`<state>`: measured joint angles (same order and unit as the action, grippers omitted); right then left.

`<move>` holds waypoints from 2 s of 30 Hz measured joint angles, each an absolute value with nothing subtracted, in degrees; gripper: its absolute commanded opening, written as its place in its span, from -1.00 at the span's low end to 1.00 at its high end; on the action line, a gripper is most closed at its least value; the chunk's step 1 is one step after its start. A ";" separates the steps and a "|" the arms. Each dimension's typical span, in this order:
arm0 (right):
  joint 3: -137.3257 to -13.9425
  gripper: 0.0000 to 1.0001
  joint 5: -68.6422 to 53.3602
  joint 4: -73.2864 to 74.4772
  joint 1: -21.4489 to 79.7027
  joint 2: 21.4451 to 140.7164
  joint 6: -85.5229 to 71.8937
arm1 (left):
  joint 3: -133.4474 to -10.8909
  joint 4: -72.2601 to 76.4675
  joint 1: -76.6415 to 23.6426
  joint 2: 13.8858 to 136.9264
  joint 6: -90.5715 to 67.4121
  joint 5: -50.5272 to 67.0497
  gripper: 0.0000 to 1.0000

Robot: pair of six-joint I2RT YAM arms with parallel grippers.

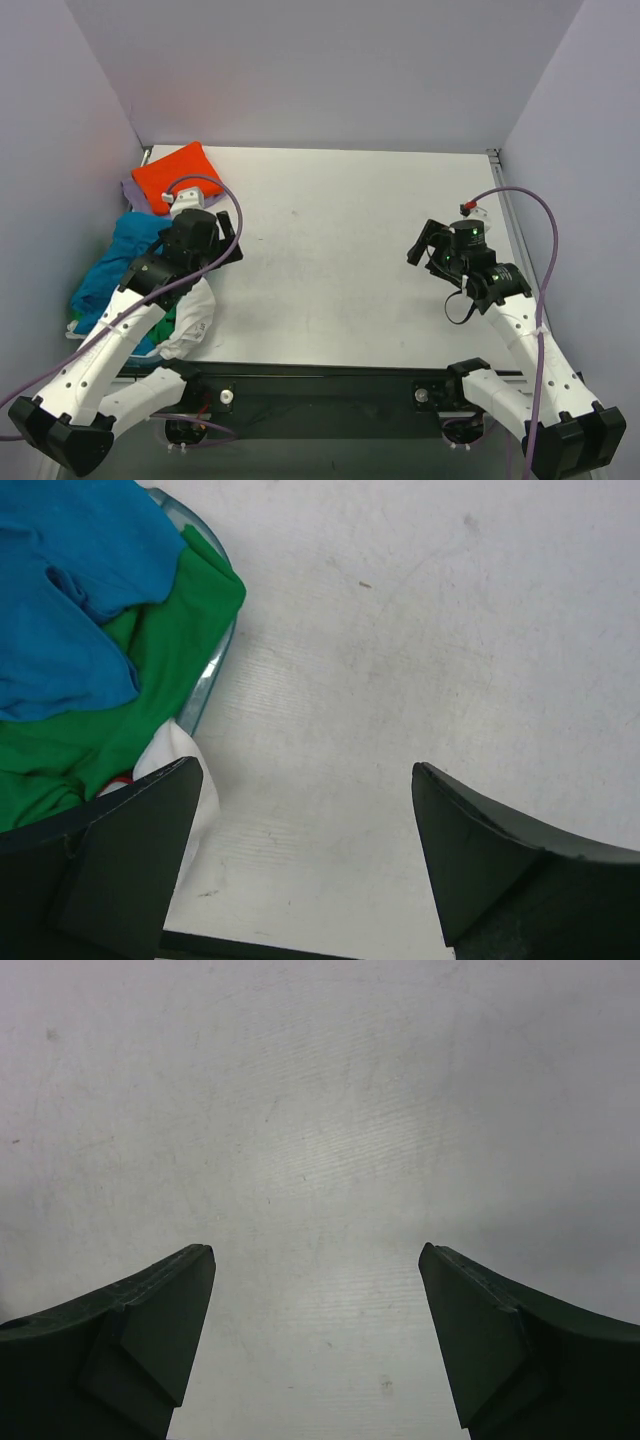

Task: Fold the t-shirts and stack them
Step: Grab crumpled tshirt from bin with the left arm

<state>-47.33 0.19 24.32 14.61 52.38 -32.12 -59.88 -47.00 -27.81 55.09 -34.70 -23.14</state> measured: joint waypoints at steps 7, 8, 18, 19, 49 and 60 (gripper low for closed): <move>-47.33 0.76 4.78 24.51 14.61 52.38 -33.10 | -62.17 -47.77 -27.64 57.34 -34.13 -32.03 0.95; -47.35 0.78 5.43 24.51 14.61 52.38 -33.19 | -62.17 -47.83 -27.57 57.47 -34.00 -32.80 0.94; -47.35 0.89 11.66 24.45 14.61 52.38 -34.48 | -59.90 -45.82 -13.19 58.17 -33.17 -33.19 0.95; -47.33 0.89 12.21 24.45 14.61 52.38 -34.52 | -59.68 -45.54 -10.81 58.85 -32.88 -32.32 0.95; -49.54 0.88 13.52 22.81 14.61 59.05 -32.73 | -56.05 -32.25 5.04 81.84 -31.00 -19.18 -0.62; -49.71 0.81 13.41 22.50 14.61 59.05 -32.67 | -57.67 -33.52 5.04 78.94 -30.30 -21.96 -1.00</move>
<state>-49.71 13.41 22.50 14.61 59.05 -32.67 -57.67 -33.52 5.04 78.94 -30.30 -21.96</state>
